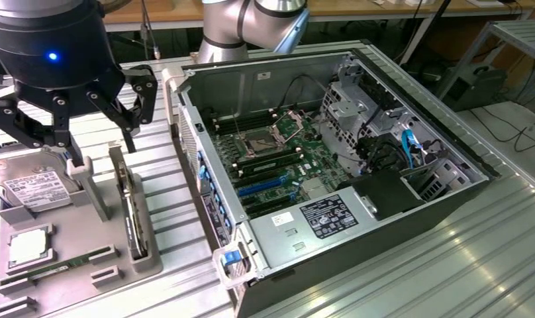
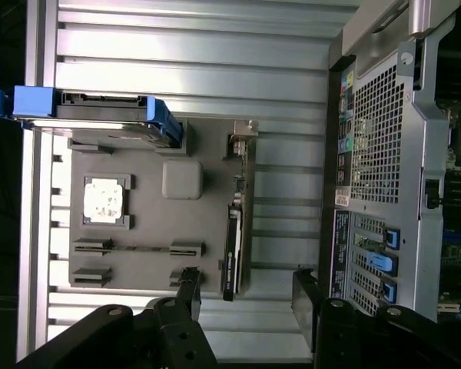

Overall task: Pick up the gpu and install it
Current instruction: 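Pick up the gpu and move the gpu toward the slot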

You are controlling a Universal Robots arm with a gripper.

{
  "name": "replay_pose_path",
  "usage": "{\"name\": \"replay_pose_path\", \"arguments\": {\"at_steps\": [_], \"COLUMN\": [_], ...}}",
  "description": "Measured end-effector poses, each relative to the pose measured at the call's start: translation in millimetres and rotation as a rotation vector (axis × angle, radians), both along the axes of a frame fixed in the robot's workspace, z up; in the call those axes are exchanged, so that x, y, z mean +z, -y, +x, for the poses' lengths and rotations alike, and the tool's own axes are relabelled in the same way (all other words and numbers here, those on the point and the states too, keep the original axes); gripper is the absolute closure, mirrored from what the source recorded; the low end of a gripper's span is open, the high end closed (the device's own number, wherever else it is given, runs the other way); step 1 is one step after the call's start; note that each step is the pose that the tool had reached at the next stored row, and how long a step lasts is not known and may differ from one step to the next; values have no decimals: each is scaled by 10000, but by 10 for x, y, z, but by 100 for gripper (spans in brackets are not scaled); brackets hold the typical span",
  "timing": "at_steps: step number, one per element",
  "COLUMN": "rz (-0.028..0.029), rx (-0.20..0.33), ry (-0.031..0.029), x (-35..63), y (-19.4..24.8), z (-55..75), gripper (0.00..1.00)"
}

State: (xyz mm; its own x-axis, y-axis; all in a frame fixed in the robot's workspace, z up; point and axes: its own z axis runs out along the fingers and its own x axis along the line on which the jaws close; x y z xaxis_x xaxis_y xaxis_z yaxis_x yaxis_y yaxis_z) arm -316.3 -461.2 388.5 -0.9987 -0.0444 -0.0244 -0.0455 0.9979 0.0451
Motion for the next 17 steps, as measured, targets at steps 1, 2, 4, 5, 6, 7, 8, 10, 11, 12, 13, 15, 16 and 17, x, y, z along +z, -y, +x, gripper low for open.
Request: {"name": "replay_pose_path", "arguments": {"at_steps": [1, 2, 4, 5, 6, 7, 8, 10, 11, 12, 13, 15, 16, 17], "rz": [0, -1, -1, 0, -1, 0, 0, 0, -1, 0, -1, -1, -1, 0], "rx": [-9, -15, -27, -35, -48, -57, -58, -60, -60, -60, -60, -60, -60, -60], "ry": [0, 0, -1, 0, 0, 1, 0, 0, -1, 0, 0, 0, 0, 1], "x": [-10, -17, -28, -32, -35, -39, -43, -51, -53, -57, -59, -68, -72, -75], "y": [0, 0, 0, 0, -1, 0, 0, 0, 0, -1, 0, 0, 0, 0], "z": [0, 0, 0, 0, 0, 0, 0, 0, 0, 0, 0, 0, 0, 0], "gripper": [40, 40, 40, 40, 40, 40, 40, 40, 40, 40, 40, 40, 40, 40]}}
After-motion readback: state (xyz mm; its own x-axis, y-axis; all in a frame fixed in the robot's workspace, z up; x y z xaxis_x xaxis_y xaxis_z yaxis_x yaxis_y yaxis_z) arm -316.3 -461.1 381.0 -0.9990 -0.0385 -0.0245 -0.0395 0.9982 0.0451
